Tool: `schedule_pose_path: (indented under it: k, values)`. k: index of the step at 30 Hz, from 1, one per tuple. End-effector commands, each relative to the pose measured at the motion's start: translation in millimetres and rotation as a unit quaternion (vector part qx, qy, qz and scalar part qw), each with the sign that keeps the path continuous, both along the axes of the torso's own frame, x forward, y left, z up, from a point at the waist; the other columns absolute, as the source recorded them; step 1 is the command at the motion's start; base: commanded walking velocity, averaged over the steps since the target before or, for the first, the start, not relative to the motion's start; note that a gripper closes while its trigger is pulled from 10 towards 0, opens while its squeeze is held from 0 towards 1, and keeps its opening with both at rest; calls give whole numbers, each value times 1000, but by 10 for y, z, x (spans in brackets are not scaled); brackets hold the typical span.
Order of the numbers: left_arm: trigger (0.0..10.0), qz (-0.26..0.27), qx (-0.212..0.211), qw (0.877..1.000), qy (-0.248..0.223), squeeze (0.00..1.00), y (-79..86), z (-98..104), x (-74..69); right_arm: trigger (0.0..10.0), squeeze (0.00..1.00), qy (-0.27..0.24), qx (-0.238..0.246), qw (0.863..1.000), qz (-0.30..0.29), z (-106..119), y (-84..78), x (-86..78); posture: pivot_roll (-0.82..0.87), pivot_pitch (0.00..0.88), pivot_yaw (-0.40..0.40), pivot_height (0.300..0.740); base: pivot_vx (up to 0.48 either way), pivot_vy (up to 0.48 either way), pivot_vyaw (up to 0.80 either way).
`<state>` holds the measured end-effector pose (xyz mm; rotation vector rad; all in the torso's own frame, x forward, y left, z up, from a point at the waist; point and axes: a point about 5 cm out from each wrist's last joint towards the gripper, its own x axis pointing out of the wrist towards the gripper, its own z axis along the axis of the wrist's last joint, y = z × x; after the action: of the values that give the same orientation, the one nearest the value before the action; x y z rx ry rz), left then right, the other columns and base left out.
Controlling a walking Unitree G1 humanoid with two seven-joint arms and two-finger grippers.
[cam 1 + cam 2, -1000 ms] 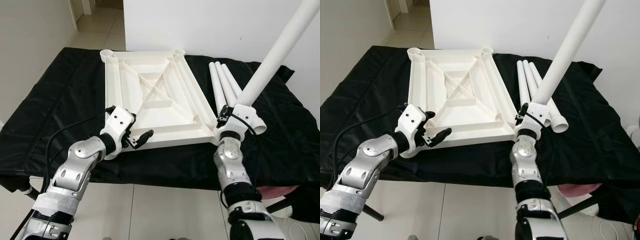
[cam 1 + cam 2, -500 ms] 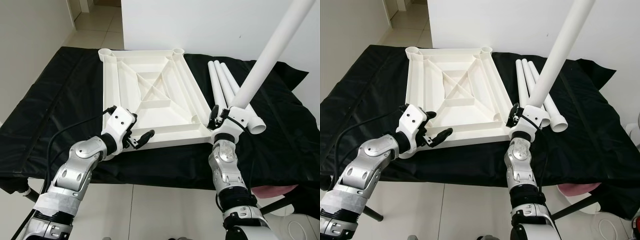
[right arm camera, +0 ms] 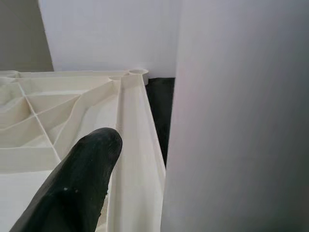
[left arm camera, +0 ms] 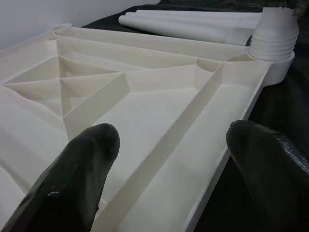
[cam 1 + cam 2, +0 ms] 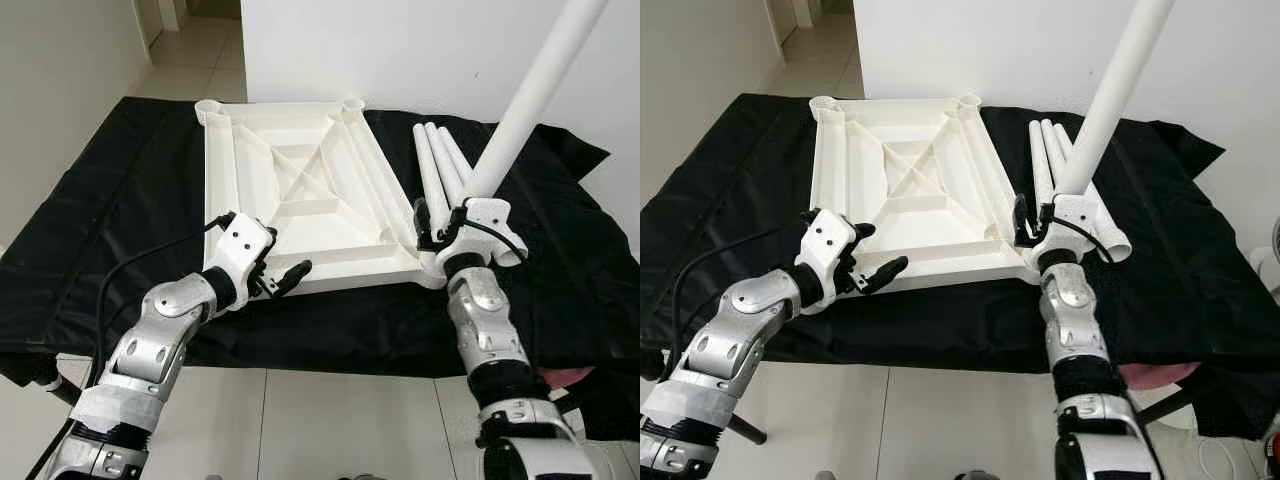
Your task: Building children table
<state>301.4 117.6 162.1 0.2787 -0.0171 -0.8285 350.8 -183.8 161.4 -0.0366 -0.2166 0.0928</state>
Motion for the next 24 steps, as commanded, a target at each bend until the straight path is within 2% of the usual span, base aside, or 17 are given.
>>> schedule_pose_path:
  k: [1,3,4,5,6,8,9,10,12,13,17,24]
  values:
    - [10000,0,-1,1000,2,0,-22,-6,-4,10000,0,4,-8,1000,24,31,28,33,2,2,-41,740,0,0,0]
    - [10000,1,-2,1000,1,0,-23,0,2,10000,0,13,-13,999,39,21,-9,35,2,1,-42,740,0,0,0]
    - [10000,1,-2,1000,0,0,-25,7,6,7765,0,20,-13,998,55,11,-42,31,3,0,-41,740,0,0,0]
    - [10000,1,-2,1000,0,0,-25,7,6,7765,0,20,-13,998,55,11,-42,31,3,0,-41,740,0,0,0]
    - [10000,1,-3,1000,-1,0,-25,13,10,4824,0,27,-18,997,67,-2,-69,24,4,0,-42,740,0,0,0]
    - [10000,2,-3,1000,-2,0,-23,18,13,4431,0,34,-25,996,76,-14,-96,21,3,0,-41,740,0,0,0]
    - [10000,3,-3,1000,-2,0,-18,22,16,2549,0,44,-26,995,83,-35,-124,17,1,0,-40,740,0,0,0]
    - [10000,3,-3,1000,-3,0,-15,26,18,2000,0,65,-37,994,81,-82,-161,25,2,3,-40,740,0,0,0]
    - [10000,3,-3,1000,-4,0,-13,29,20,1765,0,83,-52,992,83,-126,-184,26,2,4,-38,740,0,0,0]
    - [10000,2,-3,1000,-3,0,-16,31,20,0,0,103,-56,990,77,-177,-215,29,2,7,-35,740,0,0,0]
    - [10000,-8,-3,1000,3,0,-50,14,-1,0,0,126,-44,989,63,-243,-276,31,1,11,-33,740,0,0,0]
    - [10000,-22,-5,1000,10,0,-106,-8,-39,0,0,119,-41,990,61,-251,-253,16,-2,18,-31,740,0,0,0]
